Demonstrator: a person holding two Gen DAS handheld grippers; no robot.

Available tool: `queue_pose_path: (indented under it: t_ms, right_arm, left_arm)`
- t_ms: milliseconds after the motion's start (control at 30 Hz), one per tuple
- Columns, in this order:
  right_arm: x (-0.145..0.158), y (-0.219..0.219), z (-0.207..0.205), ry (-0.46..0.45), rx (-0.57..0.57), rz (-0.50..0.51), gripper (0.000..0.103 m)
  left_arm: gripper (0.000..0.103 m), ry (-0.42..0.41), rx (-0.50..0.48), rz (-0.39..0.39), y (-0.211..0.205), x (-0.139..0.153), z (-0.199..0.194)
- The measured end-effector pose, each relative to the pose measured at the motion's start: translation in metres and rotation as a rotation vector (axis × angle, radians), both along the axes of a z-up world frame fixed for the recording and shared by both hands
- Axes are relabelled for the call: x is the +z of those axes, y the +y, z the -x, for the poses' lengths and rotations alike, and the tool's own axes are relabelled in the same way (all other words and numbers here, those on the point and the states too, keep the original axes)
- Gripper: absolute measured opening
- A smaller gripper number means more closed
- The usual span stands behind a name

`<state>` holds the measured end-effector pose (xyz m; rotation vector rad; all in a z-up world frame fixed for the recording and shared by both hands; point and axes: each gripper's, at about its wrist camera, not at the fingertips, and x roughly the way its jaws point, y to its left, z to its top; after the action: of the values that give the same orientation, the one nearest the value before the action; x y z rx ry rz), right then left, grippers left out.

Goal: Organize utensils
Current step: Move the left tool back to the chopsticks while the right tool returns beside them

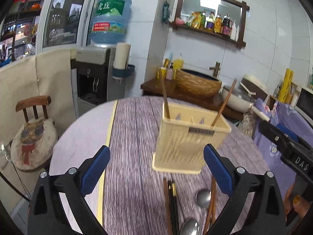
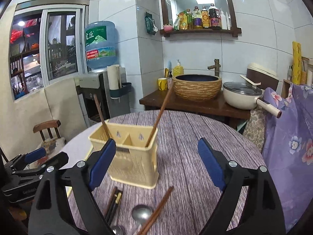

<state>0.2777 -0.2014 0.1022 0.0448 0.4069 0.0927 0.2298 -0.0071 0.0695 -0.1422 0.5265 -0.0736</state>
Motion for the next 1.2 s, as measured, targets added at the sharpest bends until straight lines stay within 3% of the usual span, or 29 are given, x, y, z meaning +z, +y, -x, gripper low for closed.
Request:
queue_pose_path:
  t_ms: [200,367,500,667,833,1200]
  right_arm:
    - [-0.051,-0.013,0.012,0.159,-0.042,-0.017,0.09]
    - [-0.09,-0.026,0.014,0.284,-0.069,-0.081,0.09]
    - [-0.112,-0.029,0.018,0.339,-0.076,-0.101,0.09]
    - [-0.128,-0.028,0.024,0.37,-0.086,-0.087,0.09]
    - [-0.132,-0.029,0.026,0.377,-0.084,-0.098,0.089]
    - [-0.131,-0.025,0.028,0.378,-0.072,-0.096,0.089]
  left_arm:
    - [0.094,0.108,0.015,-0.014,0.012,-0.04,0.008]
    - [0.072,0.169,0.004,0.006,0.019,-0.063,0.013]
    - [0.06,0.218,-0.038,0.031,0.015,-0.078,0.013]
    - [0.044,0.272,-0.106,0.01,-0.004,-0.095,0.013]
    - [0.037,0.297,-0.153,-0.017,-0.021,-0.102,0.012]
    - [0.03,0.336,-0.154,-0.078,-0.034,-0.115,0.001]
